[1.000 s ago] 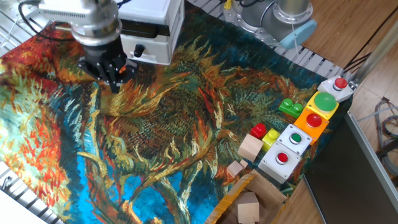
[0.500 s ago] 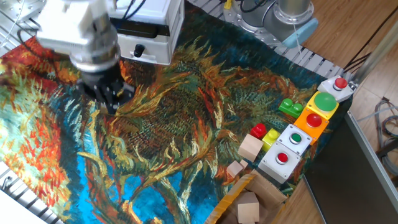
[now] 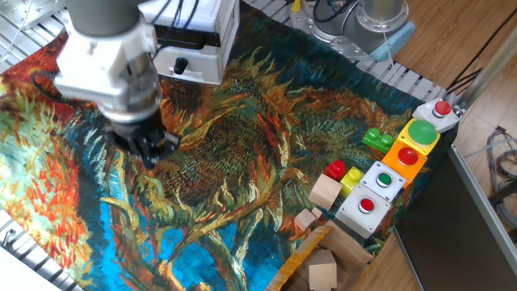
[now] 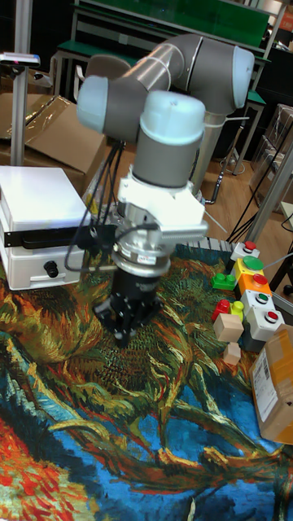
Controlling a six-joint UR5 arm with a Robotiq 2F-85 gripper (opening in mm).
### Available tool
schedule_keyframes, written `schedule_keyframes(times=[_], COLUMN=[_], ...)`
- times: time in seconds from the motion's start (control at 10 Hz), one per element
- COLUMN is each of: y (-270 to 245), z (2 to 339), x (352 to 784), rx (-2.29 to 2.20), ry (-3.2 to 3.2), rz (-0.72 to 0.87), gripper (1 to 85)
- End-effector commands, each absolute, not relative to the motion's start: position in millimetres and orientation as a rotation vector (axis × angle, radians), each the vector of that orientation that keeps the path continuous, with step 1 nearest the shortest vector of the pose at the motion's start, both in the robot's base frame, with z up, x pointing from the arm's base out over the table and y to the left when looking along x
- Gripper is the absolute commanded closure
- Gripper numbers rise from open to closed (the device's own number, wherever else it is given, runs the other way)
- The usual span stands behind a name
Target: Put things in the drawer
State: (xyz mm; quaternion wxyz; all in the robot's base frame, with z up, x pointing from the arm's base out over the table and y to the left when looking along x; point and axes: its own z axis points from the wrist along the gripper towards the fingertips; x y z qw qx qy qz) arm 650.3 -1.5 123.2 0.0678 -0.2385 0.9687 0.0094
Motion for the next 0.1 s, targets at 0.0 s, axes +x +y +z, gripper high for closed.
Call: schedule_keyframes(times=[0.0], y=[13.7], z=[117.5], x=[658.1], rx=[-0.680], ry=[2.913], rz=[0.065], gripper=[84.3])
